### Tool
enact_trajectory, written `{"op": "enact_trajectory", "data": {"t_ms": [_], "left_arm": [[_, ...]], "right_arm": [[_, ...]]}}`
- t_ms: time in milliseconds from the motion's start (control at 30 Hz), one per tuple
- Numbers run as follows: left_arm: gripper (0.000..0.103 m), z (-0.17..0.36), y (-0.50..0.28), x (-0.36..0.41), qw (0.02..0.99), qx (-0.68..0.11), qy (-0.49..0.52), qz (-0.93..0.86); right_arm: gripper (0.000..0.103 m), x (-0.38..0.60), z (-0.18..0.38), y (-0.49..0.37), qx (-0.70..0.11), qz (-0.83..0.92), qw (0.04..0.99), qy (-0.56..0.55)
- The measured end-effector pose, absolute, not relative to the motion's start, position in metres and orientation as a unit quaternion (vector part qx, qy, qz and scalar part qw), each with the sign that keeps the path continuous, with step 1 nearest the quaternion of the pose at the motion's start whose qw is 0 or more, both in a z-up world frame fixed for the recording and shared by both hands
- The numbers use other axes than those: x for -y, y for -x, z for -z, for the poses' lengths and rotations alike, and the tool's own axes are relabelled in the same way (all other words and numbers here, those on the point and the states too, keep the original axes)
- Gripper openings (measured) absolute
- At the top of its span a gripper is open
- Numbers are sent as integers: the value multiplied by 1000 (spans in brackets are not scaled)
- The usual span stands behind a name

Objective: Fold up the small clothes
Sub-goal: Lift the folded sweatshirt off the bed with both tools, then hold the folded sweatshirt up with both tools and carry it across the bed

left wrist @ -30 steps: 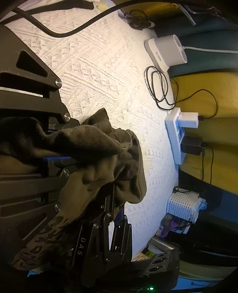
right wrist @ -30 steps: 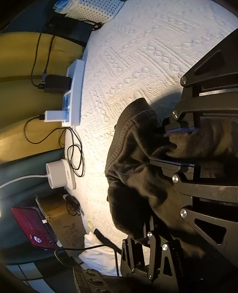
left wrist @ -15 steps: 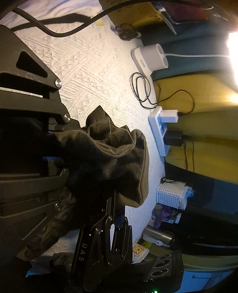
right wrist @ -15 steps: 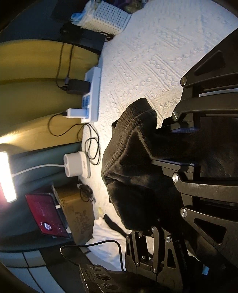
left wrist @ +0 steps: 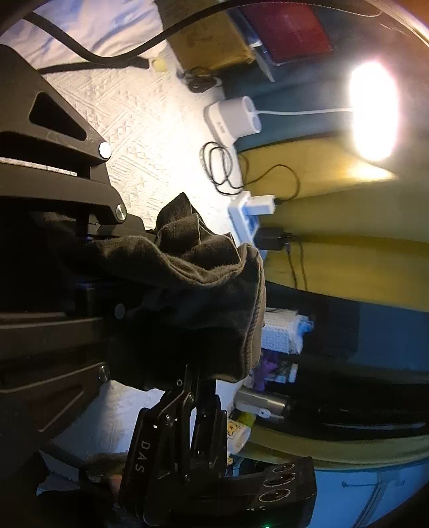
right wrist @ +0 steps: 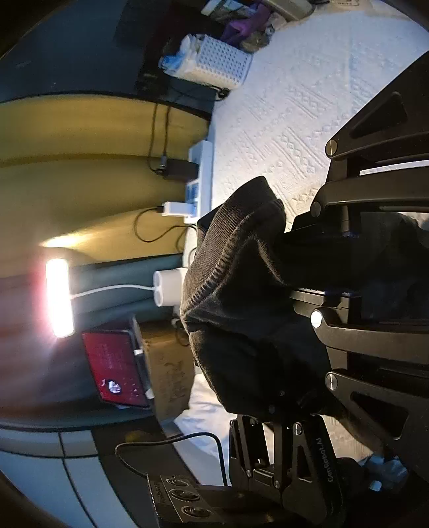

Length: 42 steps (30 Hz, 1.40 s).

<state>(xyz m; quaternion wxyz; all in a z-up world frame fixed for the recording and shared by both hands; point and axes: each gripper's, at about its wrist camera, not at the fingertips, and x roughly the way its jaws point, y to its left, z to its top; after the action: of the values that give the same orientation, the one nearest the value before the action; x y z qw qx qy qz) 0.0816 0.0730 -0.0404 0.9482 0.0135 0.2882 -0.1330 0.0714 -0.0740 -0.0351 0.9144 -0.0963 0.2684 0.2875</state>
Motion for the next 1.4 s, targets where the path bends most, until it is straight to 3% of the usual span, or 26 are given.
{"op": "enact_trajectory", "data": {"t_ms": [433,533,767,1400], "left_arm": [[14,-10,-27,-66,965,-221,-38,134],[14,-18,-16,-64,968,-208,-45,133],[12,-38,8,-59,973,-175,-59,139],[11,-93,71,-98,988,-96,-68,99]], "right_arm": [[20,92,-15,0,-190,-281,937,86],[11,95,-28,19,-166,-281,941,86],[2,92,-44,46,-131,-285,944,98],[2,67,-97,101,-34,-332,937,102]]}}
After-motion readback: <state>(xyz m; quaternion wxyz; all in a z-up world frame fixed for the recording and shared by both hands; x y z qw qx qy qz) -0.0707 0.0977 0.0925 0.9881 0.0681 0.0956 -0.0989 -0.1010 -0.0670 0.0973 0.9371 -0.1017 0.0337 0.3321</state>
